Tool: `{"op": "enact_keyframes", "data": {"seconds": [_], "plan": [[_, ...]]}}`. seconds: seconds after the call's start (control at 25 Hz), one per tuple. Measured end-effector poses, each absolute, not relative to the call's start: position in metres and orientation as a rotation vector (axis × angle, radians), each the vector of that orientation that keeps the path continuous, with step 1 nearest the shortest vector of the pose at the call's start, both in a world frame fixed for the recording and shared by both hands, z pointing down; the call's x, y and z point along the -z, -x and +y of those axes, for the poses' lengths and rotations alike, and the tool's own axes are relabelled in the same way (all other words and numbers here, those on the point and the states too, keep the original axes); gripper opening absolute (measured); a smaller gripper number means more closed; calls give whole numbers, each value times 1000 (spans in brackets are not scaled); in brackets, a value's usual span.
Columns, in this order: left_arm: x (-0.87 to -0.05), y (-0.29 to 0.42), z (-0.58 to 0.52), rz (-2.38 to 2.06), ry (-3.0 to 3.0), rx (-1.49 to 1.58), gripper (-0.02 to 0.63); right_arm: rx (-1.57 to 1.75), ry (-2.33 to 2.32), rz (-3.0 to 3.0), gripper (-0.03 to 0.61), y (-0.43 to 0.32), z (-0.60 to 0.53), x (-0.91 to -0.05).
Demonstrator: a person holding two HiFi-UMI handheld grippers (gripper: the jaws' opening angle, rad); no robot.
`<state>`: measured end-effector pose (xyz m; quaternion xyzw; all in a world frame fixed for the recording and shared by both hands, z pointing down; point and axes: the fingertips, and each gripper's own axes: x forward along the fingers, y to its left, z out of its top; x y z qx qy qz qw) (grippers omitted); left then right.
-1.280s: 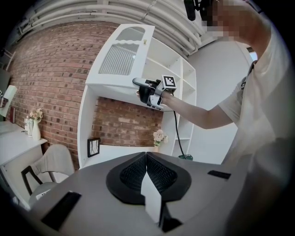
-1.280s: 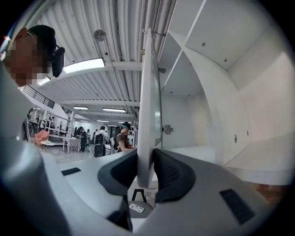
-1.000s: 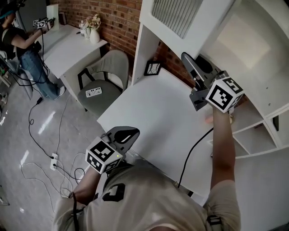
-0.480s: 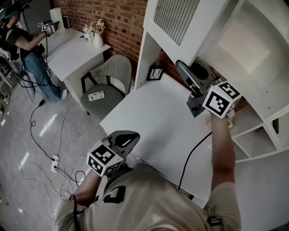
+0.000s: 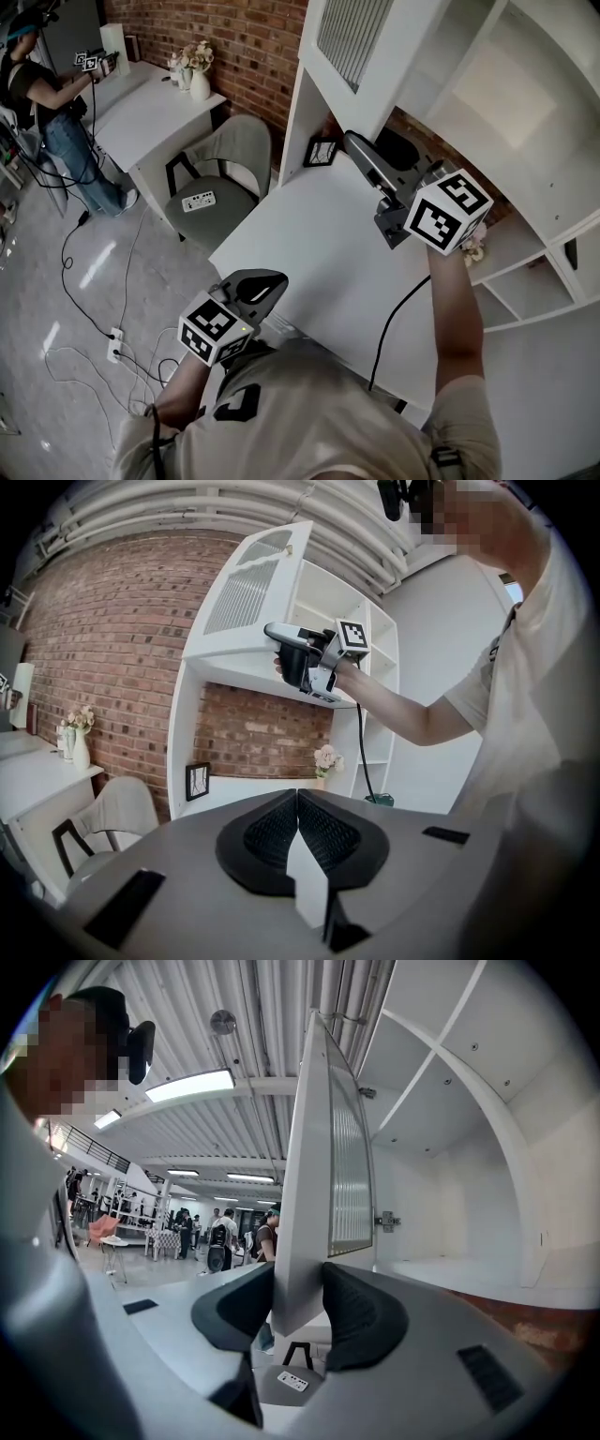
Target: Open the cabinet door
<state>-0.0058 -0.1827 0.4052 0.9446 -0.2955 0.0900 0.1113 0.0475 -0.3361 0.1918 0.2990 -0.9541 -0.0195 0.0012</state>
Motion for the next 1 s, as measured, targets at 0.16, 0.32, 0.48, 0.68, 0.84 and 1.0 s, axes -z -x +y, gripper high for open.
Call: {"op": "enact_keyframes", "data": {"seconds": [0.16,0.32,0.48,0.68,0.84,1.0], "plan": [[-404,16,-184,-875,-2772,-258,17,74,-971,-2980,176,-34,-333,-191],[-410,22,-182,-893,-2761,-264,17,92,-974,-2986,183,-27,-327,-195],[-407,31,-183,-903,-2767,-254,17,122,-955,-2992,194,-8,-324,-194],[-404,52,-182,-935,-2750,-230,17,126,-1008,-2980,209,21,-320,-191],[-402,70,-182,-959,-2744,-227,17,141,-1069,-2980,212,35,-324,-188],[-405,83,-180,-974,-2727,-225,17,169,-1098,-2980,215,52,-324,-189]]}}
